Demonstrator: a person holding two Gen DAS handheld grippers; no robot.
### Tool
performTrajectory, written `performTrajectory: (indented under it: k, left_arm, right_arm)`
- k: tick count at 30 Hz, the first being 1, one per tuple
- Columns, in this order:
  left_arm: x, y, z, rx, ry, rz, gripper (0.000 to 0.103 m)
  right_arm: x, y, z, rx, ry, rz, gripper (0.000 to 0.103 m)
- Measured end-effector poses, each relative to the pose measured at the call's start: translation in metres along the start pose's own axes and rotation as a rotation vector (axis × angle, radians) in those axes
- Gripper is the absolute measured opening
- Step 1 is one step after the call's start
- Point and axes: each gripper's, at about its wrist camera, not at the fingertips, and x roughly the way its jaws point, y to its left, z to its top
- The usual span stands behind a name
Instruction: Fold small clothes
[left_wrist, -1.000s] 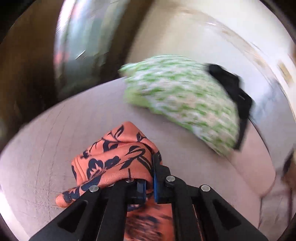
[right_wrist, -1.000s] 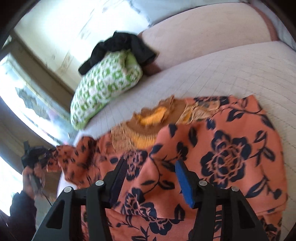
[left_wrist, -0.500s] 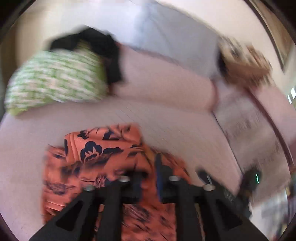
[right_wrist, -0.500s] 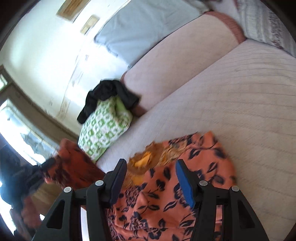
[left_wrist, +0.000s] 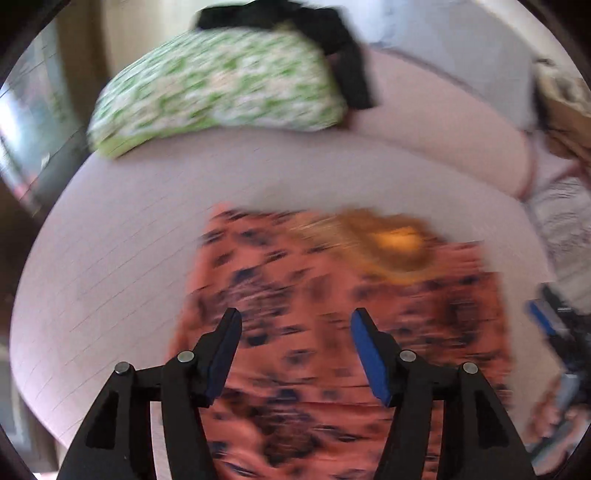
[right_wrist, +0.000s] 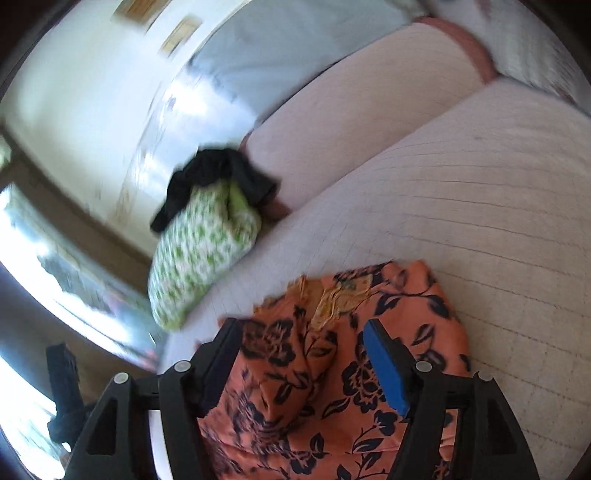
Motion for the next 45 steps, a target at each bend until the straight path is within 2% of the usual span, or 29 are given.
performTrajectory:
  k: [4, 6, 8, 9, 10, 12, 13, 14, 15, 17, 21, 22, 25, 27, 29, 33, 35, 37, 38, 40, 42, 43, 45]
  left_arm:
    - [0.036, 0.035, -0.019, -0.055, 0.041, 0.094, 0.062]
    - [0.053, 0.05, -0.022, -0.065, 0.061, 0.129, 0.062]
    - [0.073, 0.052, -0.032, -0.053, 0.124, 0.166, 0.063]
    - [0.079, 0.052, -0.038, -0.041, 0.128, 0.179, 0.063]
    - [0.076, 0.052, -0.04, -0.04, 0.093, 0.185, 0.064]
    - [0.074, 0.052, -0.044, -0.039, 0.076, 0.188, 0.064]
    - [0.073, 0.054, -0.046, -0.047, 0.073, 0.184, 0.064]
    - [0.072, 0.056, -0.048, -0.057, 0.075, 0.177, 0.064]
    - [0.07, 0.058, -0.049, -0.067, 0.078, 0.17, 0.065]
    - [0.068, 0.065, -0.051, -0.086, 0.086, 0.158, 0.065]
    - [0.068, 0.072, -0.049, -0.101, 0.083, 0.146, 0.065]
    - [0.067, 0.072, -0.05, -0.101, 0.075, 0.151, 0.065]
    - [0.063, 0.067, -0.054, -0.089, 0.06, 0.179, 0.065]
    - [0.058, 0.064, -0.058, -0.077, 0.057, 0.186, 0.065]
    - [0.052, 0.064, -0.063, -0.06, 0.056, 0.189, 0.065]
    - [0.033, 0.061, -0.07, -0.043, 0.026, 0.21, 0.064]
    - [0.017, 0.056, -0.072, -0.033, -0.038, 0.203, 0.064]
    - [0.005, 0.047, -0.074, -0.013, -0.081, 0.195, 0.064]
    - [0.006, 0.042, -0.074, -0.004, -0.078, 0.187, 0.065]
    - [0.014, 0.038, -0.075, 0.002, -0.024, 0.188, 0.065]
    - [0.033, 0.038, -0.076, 0.01, 0.059, 0.215, 0.068]
    - [0.034, 0.041, -0.078, -0.006, 0.037, 0.216, 0.074]
    - [0.027, 0.047, -0.08, -0.035, 0.039, 0.205, 0.077]
  right_arm:
    - [0.022, 0.038, -0.012, -0.162, 0.015, -0.058, 0.074]
    - [0.036, 0.054, -0.018, -0.238, 0.024, -0.071, 0.079]
    - [0.053, 0.064, -0.024, -0.289, 0.055, -0.093, 0.083]
    - [0.063, 0.066, -0.028, -0.306, 0.08, -0.111, 0.083]
    - [0.076, 0.065, -0.034, -0.326, 0.113, -0.142, 0.083]
    - [0.087, 0.057, -0.039, -0.318, 0.118, -0.169, 0.08]
    - [0.089, 0.051, -0.04, -0.3, 0.118, -0.173, 0.055]
    - [0.091, 0.043, -0.037, -0.272, 0.135, -0.183, 0.013]
    - [0.087, 0.033, -0.034, -0.223, 0.131, -0.179, 0.011]
    - [0.065, 0.013, -0.025, -0.111, 0.09, -0.128, 0.009]
    - [0.006, -0.011, -0.022, -0.026, 0.0, -0.109, 0.008]
    - [-0.006, -0.025, -0.026, 0.026, 0.025, -0.127, 0.008]
    - [-0.008, -0.059, -0.044, 0.143, 0.172, -0.174, 0.009]
    - [-0.016, -0.075, -0.053, 0.22, 0.212, -0.21, 0.012]
    - [-0.03, -0.084, -0.053, 0.279, 0.22, -0.186, 0.013]
    - [-0.063, -0.075, -0.039, 0.201, 0.03, -0.263, 0.016]
    - [-0.06, -0.056, -0.03, 0.116, -0.017, -0.204, 0.016]
    - [-0.042, -0.037, -0.029, 0.029, 0.026, -0.162, 0.016]
    - [-0.029, -0.028, -0.03, 0.0, 0.054, -0.16, 0.016]
    - [0.001, -0.025, -0.036, -0.012, 0.141, -0.183, 0.016]
    - [0.029, -0.036, -0.048, 0.022, 0.275, -0.215, 0.016]
    - [0.038, -0.044, -0.053, 0.052, 0.307, -0.22, 0.015]
    - [0.028, -0.041, -0.053, 0.053, 0.255, -0.208, 0.014]
